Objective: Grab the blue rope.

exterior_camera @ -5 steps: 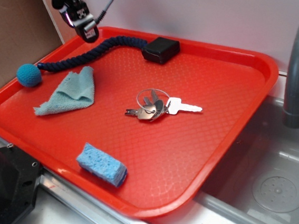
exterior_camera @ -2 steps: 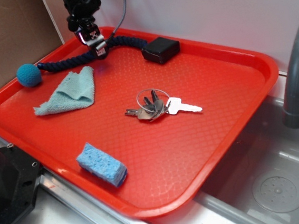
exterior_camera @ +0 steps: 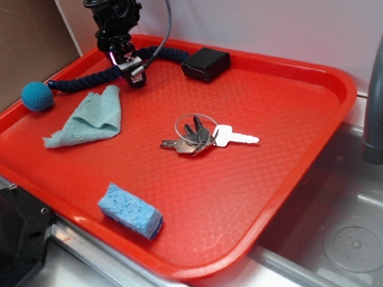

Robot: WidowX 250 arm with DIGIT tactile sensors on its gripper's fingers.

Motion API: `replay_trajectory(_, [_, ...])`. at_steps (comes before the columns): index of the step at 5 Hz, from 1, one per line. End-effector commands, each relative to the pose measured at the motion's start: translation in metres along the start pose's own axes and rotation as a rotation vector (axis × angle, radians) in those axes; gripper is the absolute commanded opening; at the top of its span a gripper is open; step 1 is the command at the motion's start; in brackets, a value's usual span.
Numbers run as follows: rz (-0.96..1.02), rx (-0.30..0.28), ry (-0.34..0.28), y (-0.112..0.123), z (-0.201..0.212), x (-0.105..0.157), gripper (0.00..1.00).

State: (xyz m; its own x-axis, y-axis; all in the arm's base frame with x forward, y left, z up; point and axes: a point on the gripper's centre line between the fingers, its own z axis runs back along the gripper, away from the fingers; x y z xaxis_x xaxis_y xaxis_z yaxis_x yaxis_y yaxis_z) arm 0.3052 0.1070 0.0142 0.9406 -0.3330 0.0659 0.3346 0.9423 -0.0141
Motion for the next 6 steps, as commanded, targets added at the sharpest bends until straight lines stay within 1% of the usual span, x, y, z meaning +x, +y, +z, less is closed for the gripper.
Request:
replay_trajectory(1, [-0.033,-0.02,-0.026,-0.016,0.002,-0.003,0.0])
replay_trajectory(2, [-0.122,0.008,-0.05,-0.019,0.006,-0.006,0.0])
replay_trajectory(3, [-0.007,0.009,-0.131,-0.025,0.034,-0.024,0.0])
replay_trajectory(4, [0.234,0.027,-0.201,-0.039,0.085,-0.047,0.0])
replay_trajectory(5, [0.383,0.029,-0.246,-0.068,0.134,-0.055,0.0])
replay_trajectory(6, [0.492,0.048,-0.24,-0.095,0.183,-0.043,0.0])
